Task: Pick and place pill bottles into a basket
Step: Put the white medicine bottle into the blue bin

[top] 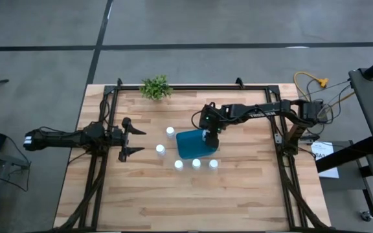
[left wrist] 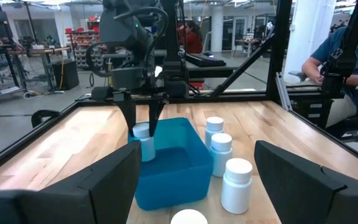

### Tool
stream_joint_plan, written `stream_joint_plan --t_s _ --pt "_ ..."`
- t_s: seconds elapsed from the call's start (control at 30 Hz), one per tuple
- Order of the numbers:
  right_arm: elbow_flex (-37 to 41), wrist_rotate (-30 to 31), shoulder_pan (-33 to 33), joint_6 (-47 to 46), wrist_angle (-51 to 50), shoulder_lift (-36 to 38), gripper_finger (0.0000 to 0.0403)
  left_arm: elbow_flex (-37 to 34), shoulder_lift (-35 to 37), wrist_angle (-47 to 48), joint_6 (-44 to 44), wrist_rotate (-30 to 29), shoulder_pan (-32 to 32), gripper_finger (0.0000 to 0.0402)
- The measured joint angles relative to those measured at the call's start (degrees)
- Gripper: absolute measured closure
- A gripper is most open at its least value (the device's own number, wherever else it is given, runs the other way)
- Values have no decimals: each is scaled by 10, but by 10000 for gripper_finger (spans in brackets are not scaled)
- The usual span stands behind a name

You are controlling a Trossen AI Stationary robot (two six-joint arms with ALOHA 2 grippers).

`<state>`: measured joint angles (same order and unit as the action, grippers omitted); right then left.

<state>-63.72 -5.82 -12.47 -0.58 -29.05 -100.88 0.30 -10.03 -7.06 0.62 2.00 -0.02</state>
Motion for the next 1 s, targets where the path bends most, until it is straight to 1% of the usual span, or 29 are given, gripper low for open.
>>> stream_joint_plan --t_s 0.3,0.6,1.0 --pt "-1 -2 -2 3 -5 7 254 0 0 0 0 0 0 107" --pt "0 -2 -2 5 -5 6 224 0 0 0 0 0 0 107" --pt "0 -2 -2 8 -5 6 217 0 0 0 0 0 0 107"
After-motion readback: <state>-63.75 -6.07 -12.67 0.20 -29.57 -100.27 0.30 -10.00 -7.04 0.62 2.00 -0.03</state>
